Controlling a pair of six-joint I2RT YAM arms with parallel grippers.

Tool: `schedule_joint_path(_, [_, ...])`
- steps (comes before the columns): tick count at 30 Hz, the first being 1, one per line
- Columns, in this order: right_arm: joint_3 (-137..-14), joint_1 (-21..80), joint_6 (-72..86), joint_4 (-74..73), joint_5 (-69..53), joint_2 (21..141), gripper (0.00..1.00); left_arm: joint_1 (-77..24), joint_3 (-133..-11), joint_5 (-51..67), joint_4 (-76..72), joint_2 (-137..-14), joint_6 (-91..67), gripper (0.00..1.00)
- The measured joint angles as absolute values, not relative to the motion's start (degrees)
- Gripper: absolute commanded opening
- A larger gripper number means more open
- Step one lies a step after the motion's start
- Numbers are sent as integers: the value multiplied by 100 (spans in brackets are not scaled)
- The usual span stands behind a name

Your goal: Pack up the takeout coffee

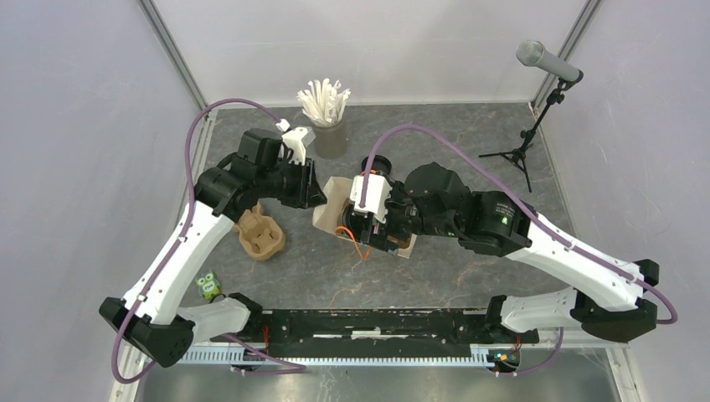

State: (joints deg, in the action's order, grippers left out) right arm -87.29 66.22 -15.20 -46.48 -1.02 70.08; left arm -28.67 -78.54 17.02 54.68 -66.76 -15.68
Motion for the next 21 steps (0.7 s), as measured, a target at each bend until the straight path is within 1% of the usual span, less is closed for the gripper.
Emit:
schedule_joint_path(1, [-8718,6624,-1520,-4637,-104,7006,67,-2869,-7804,1715,5428,-6654,-1568,31])
schedule_joint_path(5, [-8711,6628,-1522,-4635,-102,7006,67,-2869,-7614,1850,5310,-6539,-1575,11])
schedule_joint_path(8, [-8709,6628,-1542,-4635,-89,7006,68,-2869,-7535,2018,5227,-6466,-1568,3])
schedule_joint_path(13, [-8683,6628,-1802,-4571,193,7006,68,-2869,-7345,2311,5092,-6246,-1564,2])
schedule_joint_path(21, [-8493,6628,-2506,-4237,515,7043,68,-2869,-6525,2600,4584,-5301,-1461,2])
